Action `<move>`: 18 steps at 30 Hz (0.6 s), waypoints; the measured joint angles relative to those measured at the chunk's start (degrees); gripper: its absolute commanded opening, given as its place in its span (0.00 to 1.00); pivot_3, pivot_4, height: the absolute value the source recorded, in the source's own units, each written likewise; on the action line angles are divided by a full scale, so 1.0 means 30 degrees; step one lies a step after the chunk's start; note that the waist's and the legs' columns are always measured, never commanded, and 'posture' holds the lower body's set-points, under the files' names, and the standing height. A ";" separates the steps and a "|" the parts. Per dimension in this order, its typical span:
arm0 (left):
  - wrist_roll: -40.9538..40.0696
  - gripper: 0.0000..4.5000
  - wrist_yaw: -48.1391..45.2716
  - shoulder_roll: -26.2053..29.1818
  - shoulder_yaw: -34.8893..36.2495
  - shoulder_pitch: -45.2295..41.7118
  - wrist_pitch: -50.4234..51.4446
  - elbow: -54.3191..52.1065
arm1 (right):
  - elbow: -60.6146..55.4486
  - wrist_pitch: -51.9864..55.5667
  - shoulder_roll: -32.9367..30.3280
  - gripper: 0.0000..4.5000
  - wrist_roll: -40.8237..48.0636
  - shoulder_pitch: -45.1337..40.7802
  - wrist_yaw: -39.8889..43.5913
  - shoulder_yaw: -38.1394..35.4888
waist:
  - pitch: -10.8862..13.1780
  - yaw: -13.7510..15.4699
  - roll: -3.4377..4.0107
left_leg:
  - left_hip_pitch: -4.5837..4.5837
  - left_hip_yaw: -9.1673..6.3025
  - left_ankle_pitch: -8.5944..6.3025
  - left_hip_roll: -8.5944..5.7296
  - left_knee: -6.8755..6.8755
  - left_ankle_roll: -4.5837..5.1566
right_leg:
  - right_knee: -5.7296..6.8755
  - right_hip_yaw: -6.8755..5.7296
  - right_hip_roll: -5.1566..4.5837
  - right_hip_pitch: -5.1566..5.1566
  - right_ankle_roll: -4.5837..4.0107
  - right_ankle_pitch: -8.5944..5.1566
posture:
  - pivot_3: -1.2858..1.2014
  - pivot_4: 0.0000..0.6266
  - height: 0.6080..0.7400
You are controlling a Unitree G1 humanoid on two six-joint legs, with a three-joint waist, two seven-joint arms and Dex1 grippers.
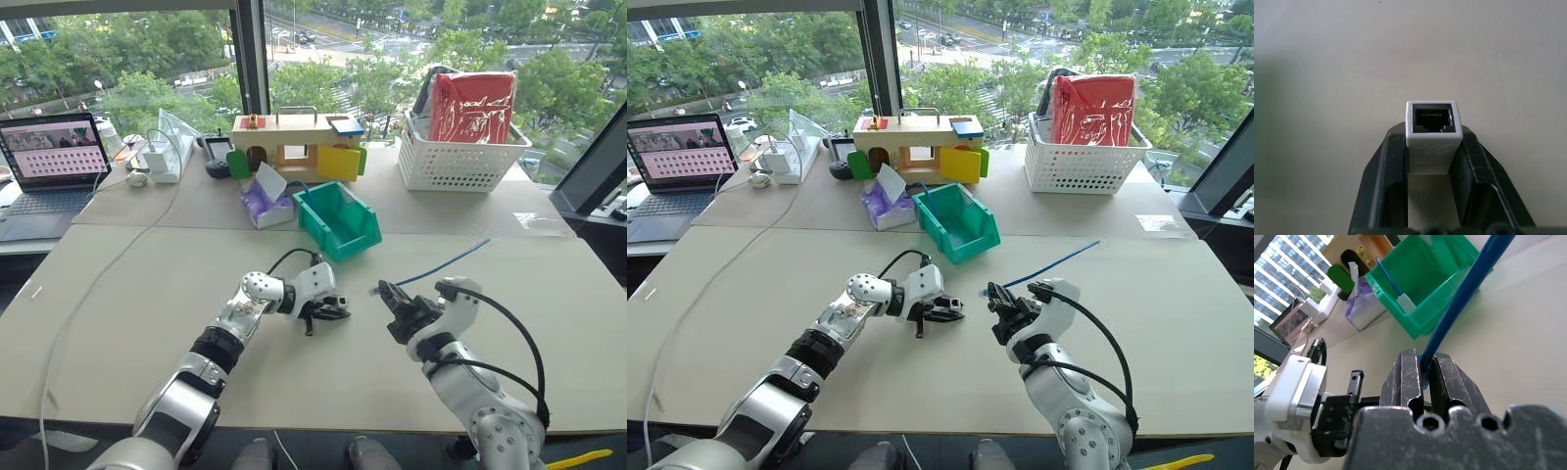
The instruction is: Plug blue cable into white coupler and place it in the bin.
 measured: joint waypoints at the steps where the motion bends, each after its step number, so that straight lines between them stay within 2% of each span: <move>1: 0.0028 0.15 0.0057 -0.0017 -0.0024 -0.0001 0.0437 -0.0265 | 0.0026 0.0087 0.0000 0.00 -0.0001 -0.0002 0.0112 0.0135 | 0.0000 0.0009 0.0000 | -0.0004 0.0000 0.0000 0.0000 0.0000 0.0000 | 0.0000 -0.0001 0.0000 -0.0004 0.0000 -0.0001 | 0.52 0.24 0.81; 9: 0.0439 0.15 0.0219 -0.0200 -0.0409 -0.0007 0.3695 -0.2389 | 0.0588 0.0561 0.0043 0.00 -0.0008 -0.0004 0.0477 0.0603 | 0.0001 -0.0023 0.0000 | -0.0038 0.0000 0.0000 0.0001 -0.0003 0.0000 | -0.0002 0.0000 0.0001 -0.0040 -0.0003 -0.0001 | 0.52 0.24 0.81; 18: 0.0433 0.15 0.0266 -0.0270 -0.0731 -0.0110 0.5333 -0.3598 | 0.1582 0.0572 0.0091 0.00 -0.0221 -0.0542 0.0810 0.0624 | 0.0002 -0.0131 -0.0001 | -0.0043 -0.0003 0.0000 0.0005 -0.0010 0.0000 | 0.0001 0.0000 0.0007 -0.0055 -0.0005 -0.0001 | 0.52 0.24 0.81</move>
